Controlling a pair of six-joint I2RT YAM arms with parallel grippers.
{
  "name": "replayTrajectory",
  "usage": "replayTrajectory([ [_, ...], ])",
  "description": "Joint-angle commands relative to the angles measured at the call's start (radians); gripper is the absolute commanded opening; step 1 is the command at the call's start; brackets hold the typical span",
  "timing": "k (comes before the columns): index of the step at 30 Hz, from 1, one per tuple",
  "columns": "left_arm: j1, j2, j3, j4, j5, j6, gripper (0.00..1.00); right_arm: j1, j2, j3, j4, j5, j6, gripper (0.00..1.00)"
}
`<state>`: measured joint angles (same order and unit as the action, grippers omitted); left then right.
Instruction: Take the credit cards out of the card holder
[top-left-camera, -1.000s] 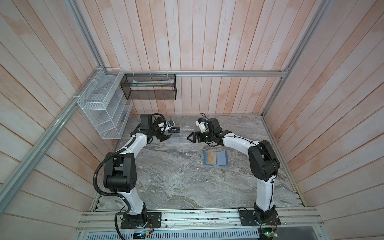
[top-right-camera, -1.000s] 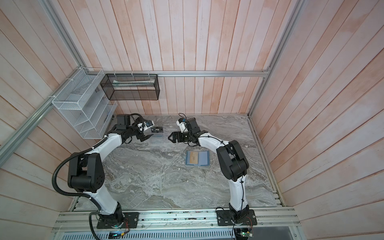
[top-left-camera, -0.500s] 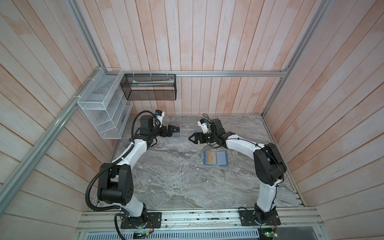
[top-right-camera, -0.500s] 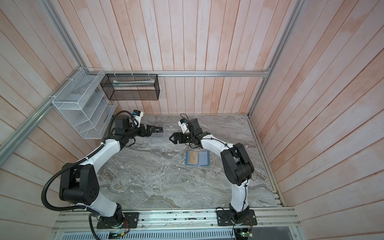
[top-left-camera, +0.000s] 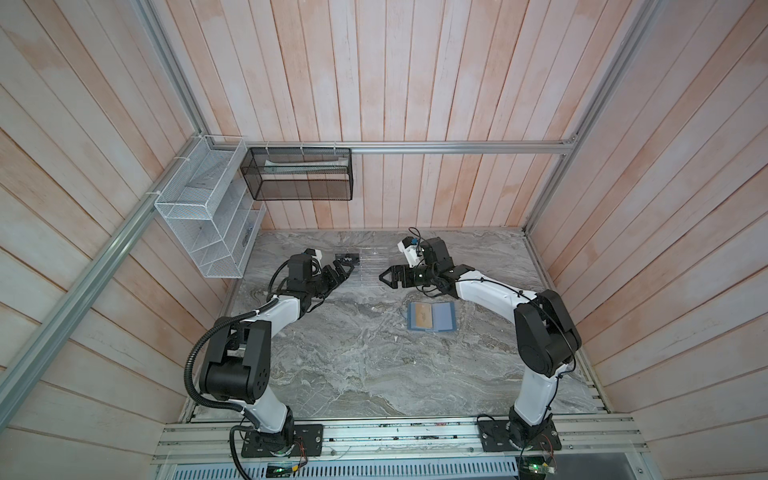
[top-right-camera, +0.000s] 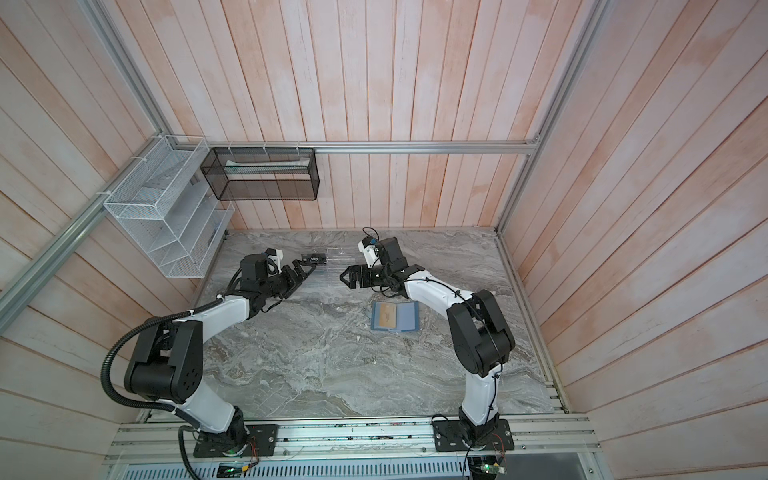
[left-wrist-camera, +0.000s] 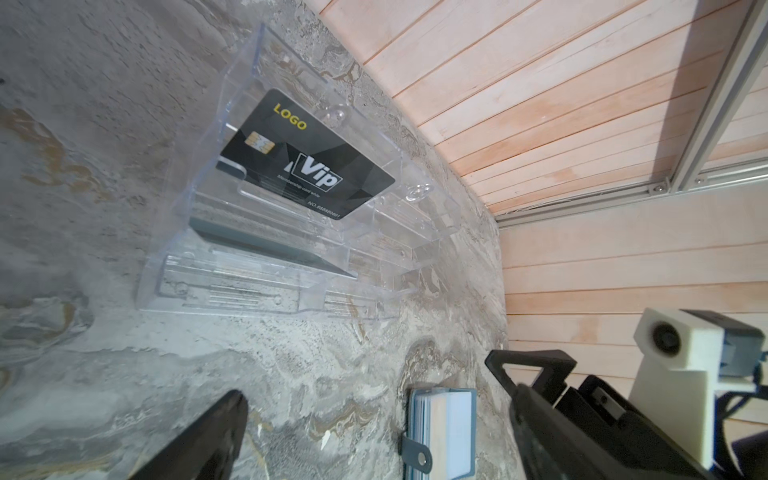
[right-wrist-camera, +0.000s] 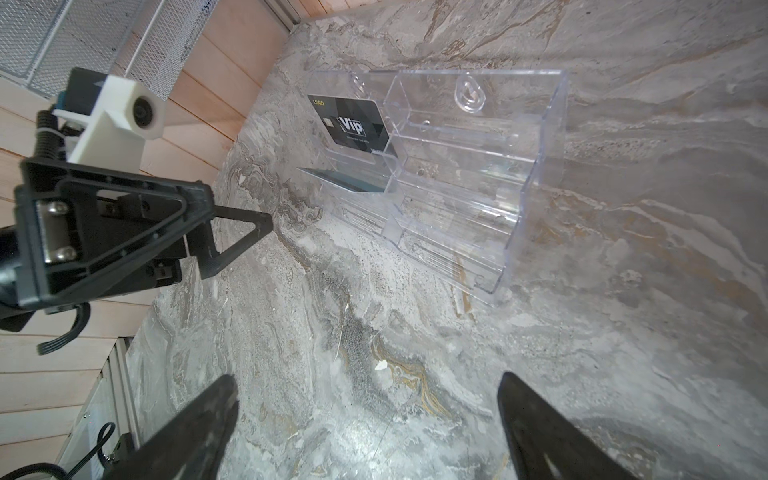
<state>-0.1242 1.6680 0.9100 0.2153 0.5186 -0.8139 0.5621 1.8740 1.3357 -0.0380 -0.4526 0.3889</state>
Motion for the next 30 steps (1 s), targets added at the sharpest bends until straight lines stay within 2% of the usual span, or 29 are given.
replayTrajectory([
  [1,-0.005,0.038,0.028,0.087,-0.004,-0.105,1.0,0.004,-0.006,0.013,-0.005,0.014,-0.01,0.98],
  [6,-0.011,0.081,0.031,0.178,-0.03,-0.157,1.0,0.004,0.025,0.062,-0.015,0.008,-0.007,0.98],
  [12,-0.02,0.166,0.112,0.196,-0.046,-0.154,1.0,0.004,0.03,0.079,-0.025,0.018,-0.016,0.98],
  [21,-0.032,0.252,0.21,0.158,-0.087,-0.107,1.0,-0.004,0.03,0.065,-0.022,0.018,-0.021,0.98],
  [30,-0.039,0.253,0.252,0.124,-0.122,-0.058,1.0,-0.006,0.042,0.063,-0.012,0.011,-0.017,0.98],
])
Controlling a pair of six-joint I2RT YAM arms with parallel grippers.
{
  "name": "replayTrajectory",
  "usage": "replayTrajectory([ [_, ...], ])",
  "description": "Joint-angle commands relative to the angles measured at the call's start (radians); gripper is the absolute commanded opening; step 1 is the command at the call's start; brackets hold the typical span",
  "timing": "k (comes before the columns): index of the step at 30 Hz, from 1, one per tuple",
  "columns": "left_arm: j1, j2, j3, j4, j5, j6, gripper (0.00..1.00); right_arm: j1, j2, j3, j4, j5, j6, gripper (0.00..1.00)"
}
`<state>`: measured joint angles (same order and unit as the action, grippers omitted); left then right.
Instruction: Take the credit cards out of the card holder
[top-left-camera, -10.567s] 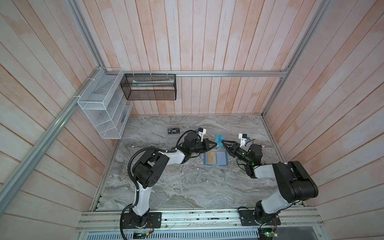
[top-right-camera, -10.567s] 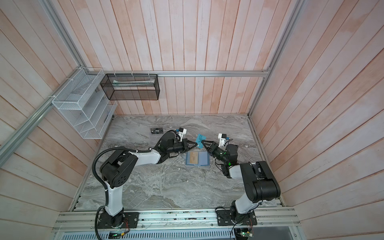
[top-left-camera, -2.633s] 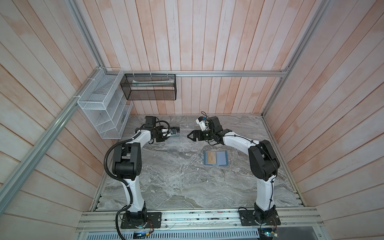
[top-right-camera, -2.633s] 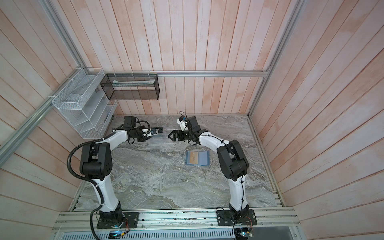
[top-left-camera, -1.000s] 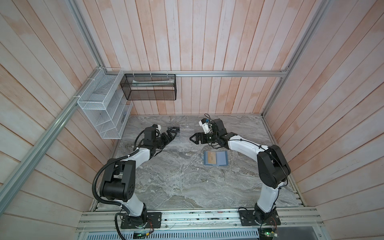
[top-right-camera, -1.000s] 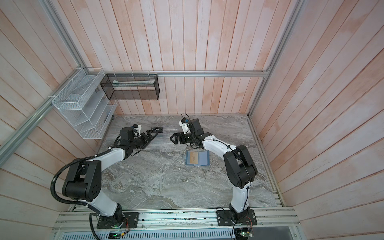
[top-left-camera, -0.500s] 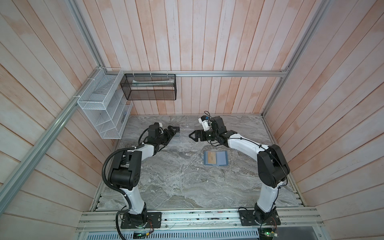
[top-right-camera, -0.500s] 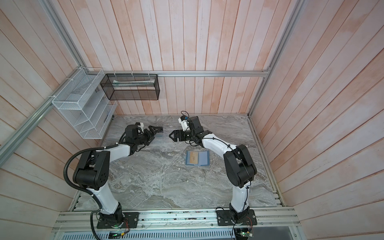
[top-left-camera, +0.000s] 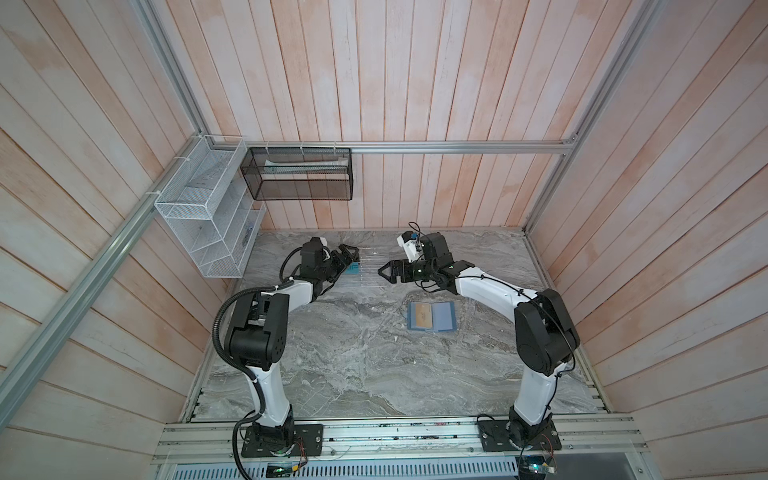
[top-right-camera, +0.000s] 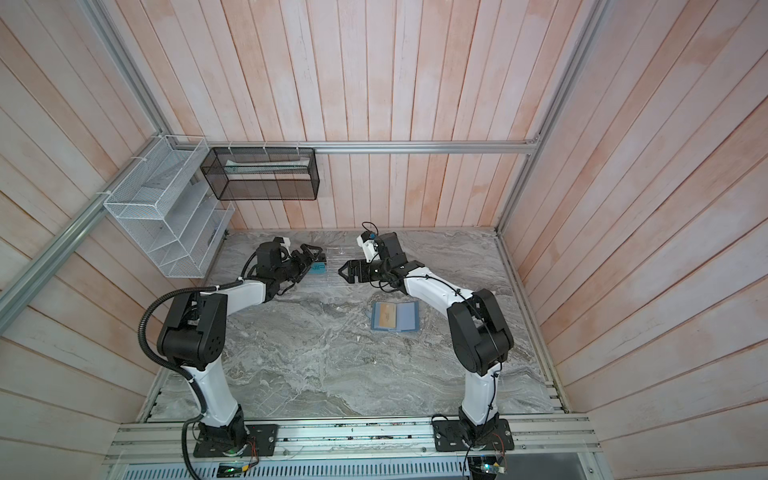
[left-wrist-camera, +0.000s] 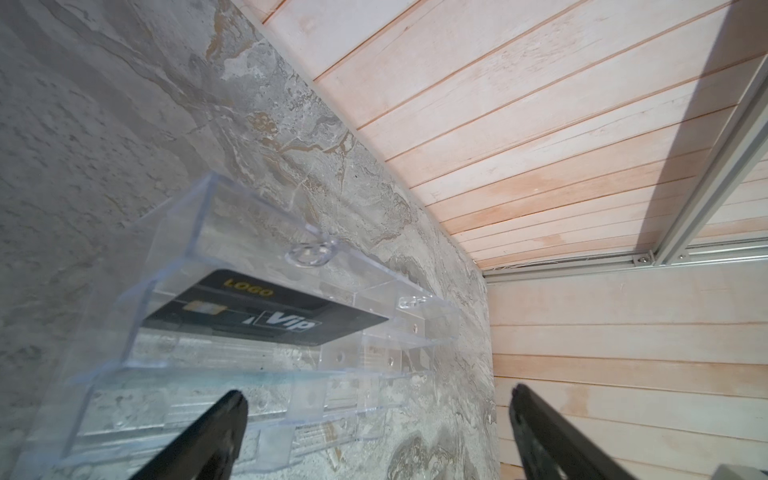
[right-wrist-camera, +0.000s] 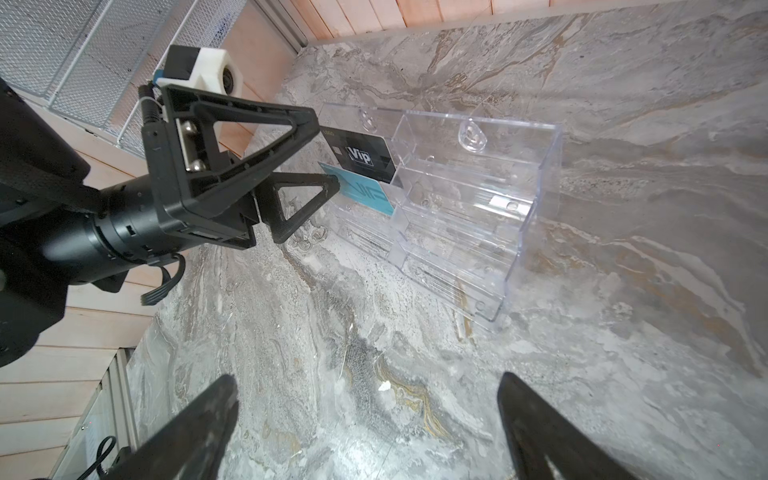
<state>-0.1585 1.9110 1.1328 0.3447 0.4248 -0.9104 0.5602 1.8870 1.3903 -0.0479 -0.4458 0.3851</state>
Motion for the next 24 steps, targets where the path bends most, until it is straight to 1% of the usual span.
replayTrajectory([
  [1,-0.004,0.011,0.037,-0.014,-0.031,0.047,1.0,-0.004,0.03,0.007,0.0,0.002,-0.013,0.98],
  [5,-0.006,0.007,0.045,-0.015,-0.028,0.055,1.0,-0.004,0.032,0.003,0.004,0.008,-0.012,0.98],
  [9,-0.014,-0.033,0.02,-0.011,-0.021,0.069,1.0,-0.009,0.042,0.003,0.01,0.008,-0.009,0.98],
  [14,-0.021,-0.152,-0.065,-0.04,-0.02,0.113,1.0,-0.015,0.067,0.031,0.002,0.015,-0.01,0.98],
  [17,-0.02,-0.246,-0.111,-0.107,-0.082,0.191,1.0,-0.026,0.095,0.057,-0.004,0.02,-0.009,0.98],
  [20,-0.003,-0.32,-0.141,-0.172,-0.189,0.264,1.0,-0.037,0.128,0.092,-0.004,0.019,-0.003,0.98],
  [21,0.012,-0.323,-0.143,-0.189,-0.2,0.268,1.0,-0.04,0.142,0.103,0.003,0.019,0.001,0.98],
  [24,0.065,-0.286,-0.134,-0.194,-0.185,0.265,1.0,-0.046,0.191,0.146,0.009,0.018,0.012,0.98],
])
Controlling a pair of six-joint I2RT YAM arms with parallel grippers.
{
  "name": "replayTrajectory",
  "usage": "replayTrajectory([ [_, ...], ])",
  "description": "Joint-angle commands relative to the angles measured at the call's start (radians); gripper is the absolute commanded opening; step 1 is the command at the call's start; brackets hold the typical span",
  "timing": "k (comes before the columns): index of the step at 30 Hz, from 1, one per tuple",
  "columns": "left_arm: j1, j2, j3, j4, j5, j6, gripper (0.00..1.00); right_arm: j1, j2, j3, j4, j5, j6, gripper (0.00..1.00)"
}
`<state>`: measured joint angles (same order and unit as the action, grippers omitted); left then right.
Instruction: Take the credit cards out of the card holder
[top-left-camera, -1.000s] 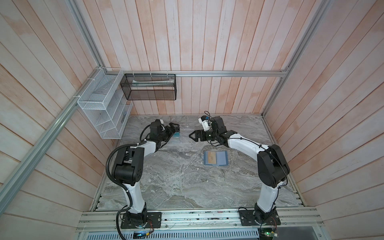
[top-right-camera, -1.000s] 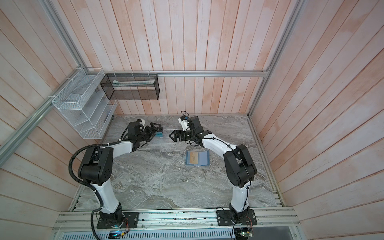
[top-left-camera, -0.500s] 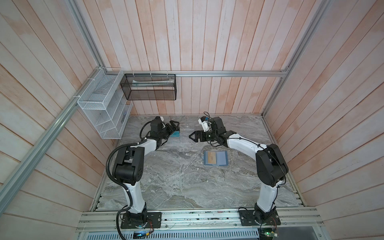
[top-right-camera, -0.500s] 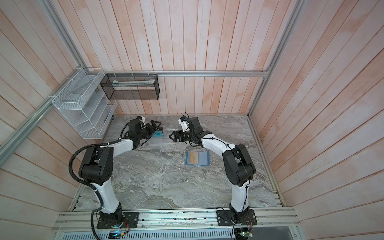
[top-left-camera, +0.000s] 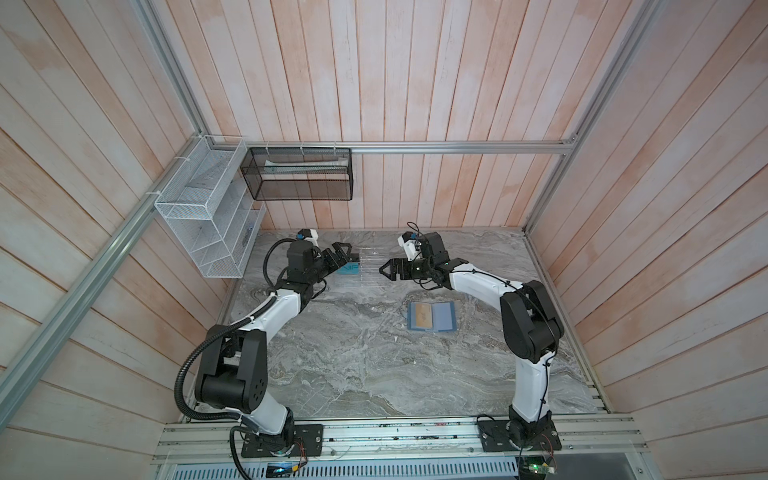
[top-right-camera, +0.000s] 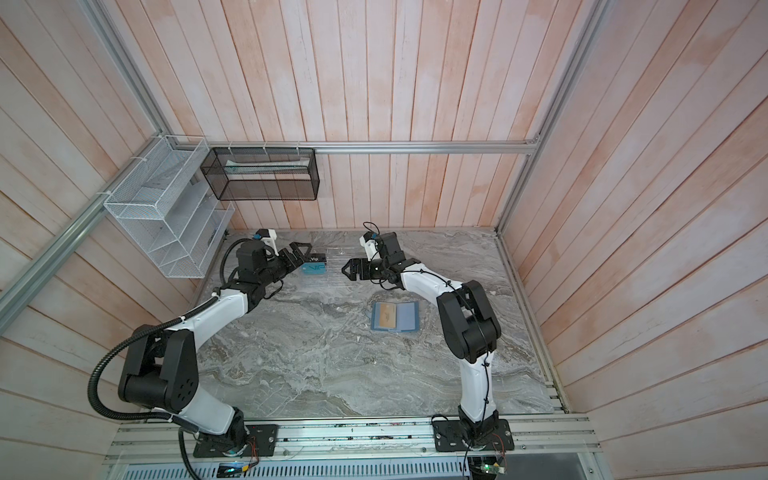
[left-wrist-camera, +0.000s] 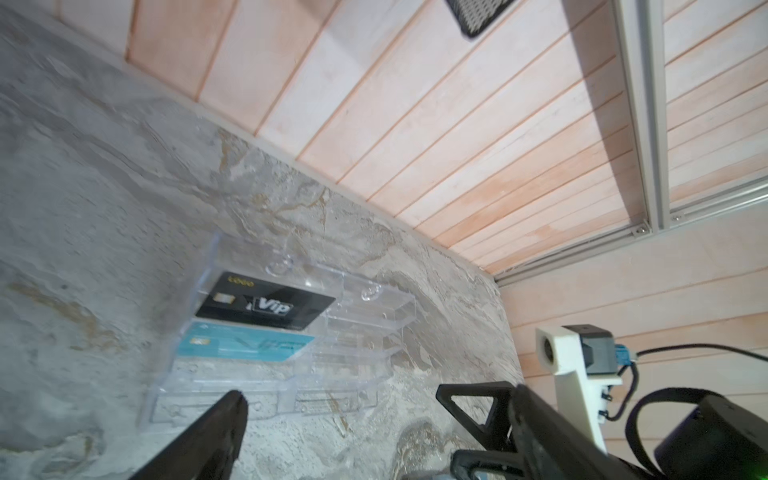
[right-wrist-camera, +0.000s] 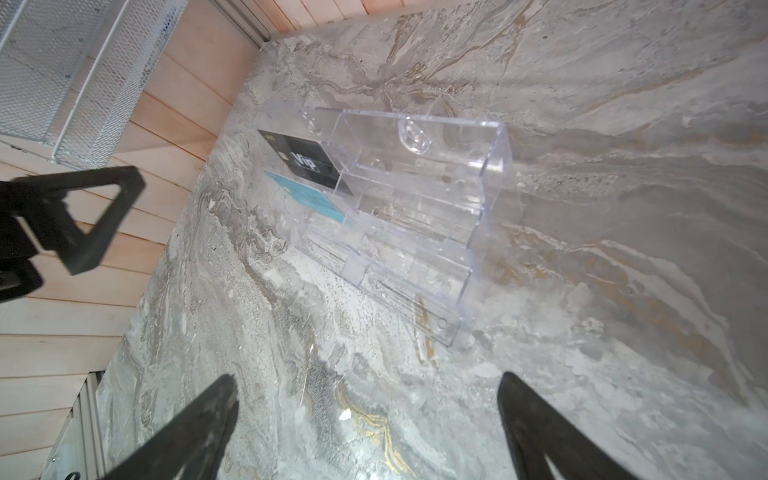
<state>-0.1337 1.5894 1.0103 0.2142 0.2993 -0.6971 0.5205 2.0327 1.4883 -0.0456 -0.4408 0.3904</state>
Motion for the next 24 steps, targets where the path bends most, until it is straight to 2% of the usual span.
replayTrajectory([
  [1,0.051,0.056,-0.01,-0.053,-0.064,0.054,1.0,-0.009,0.063,0.064,0.008,0.014,0.008,0.98],
  [12,0.09,0.264,0.059,0.188,0.09,-0.011,1.0,-0.026,0.211,0.203,0.036,-0.031,0.039,0.98],
  [24,0.105,0.405,0.101,0.387,0.221,-0.09,1.0,-0.032,0.266,0.245,0.123,-0.107,0.086,0.98],
])
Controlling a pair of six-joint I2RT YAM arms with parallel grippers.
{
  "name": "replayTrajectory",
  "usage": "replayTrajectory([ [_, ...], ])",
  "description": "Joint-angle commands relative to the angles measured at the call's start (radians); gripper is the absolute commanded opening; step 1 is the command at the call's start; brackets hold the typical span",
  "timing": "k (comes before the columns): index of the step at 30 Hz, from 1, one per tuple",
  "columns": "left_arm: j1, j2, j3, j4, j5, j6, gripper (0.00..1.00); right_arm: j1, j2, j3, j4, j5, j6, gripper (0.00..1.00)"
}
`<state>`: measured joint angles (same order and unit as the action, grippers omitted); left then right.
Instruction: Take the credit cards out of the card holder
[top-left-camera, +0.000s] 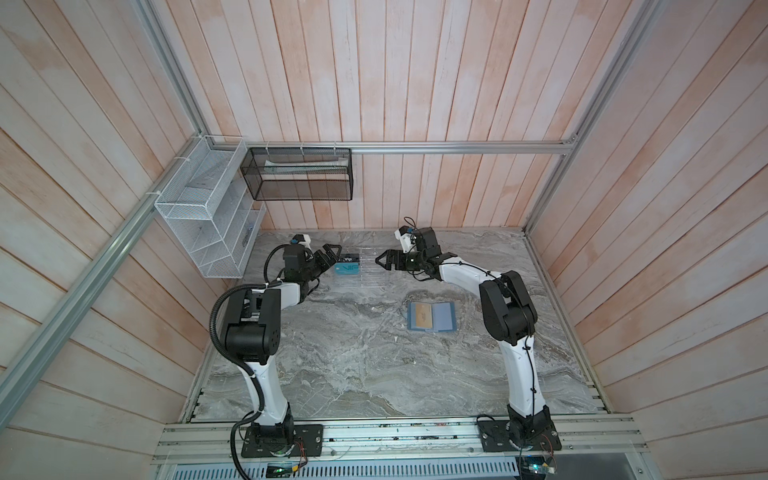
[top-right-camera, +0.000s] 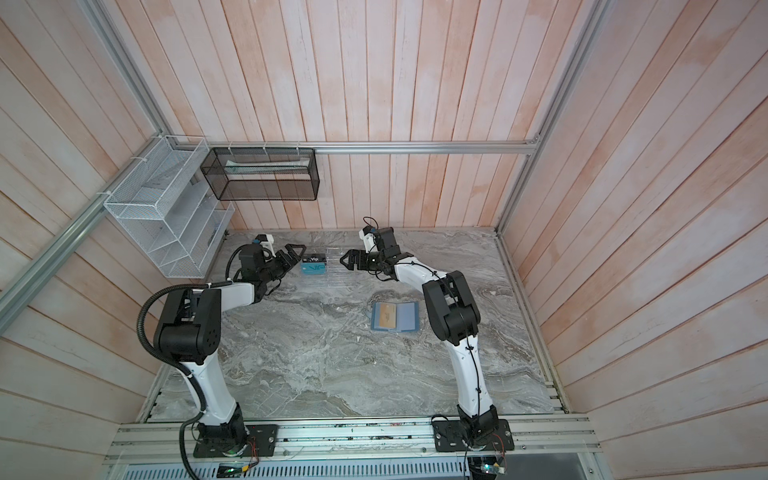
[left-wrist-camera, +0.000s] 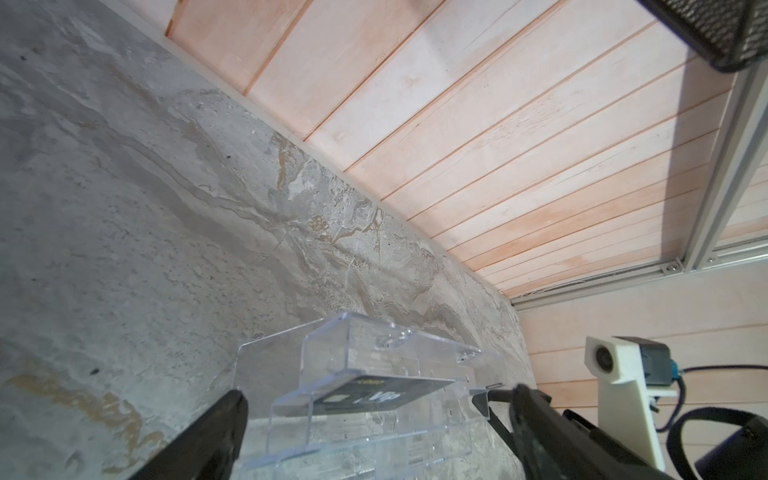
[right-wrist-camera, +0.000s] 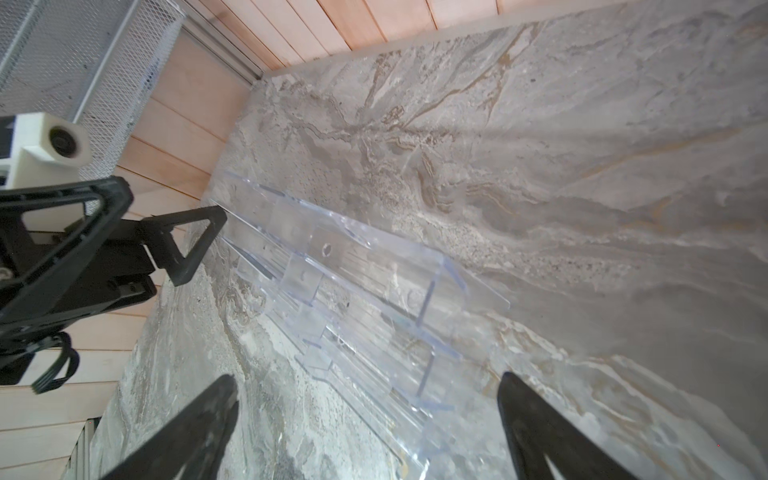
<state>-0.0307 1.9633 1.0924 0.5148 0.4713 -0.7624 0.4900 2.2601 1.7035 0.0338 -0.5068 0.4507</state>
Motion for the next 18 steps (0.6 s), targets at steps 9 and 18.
replayTrajectory([
  [9,-0.003,0.037,-0.029,0.175,0.074,-0.061,1.0,0.01,0.073,0.066,0.05,-0.065,0.048,0.98],
  [18,-0.025,0.025,-0.069,0.168,0.063,-0.052,1.0,0.023,0.058,0.037,0.059,-0.065,0.056,0.98],
])
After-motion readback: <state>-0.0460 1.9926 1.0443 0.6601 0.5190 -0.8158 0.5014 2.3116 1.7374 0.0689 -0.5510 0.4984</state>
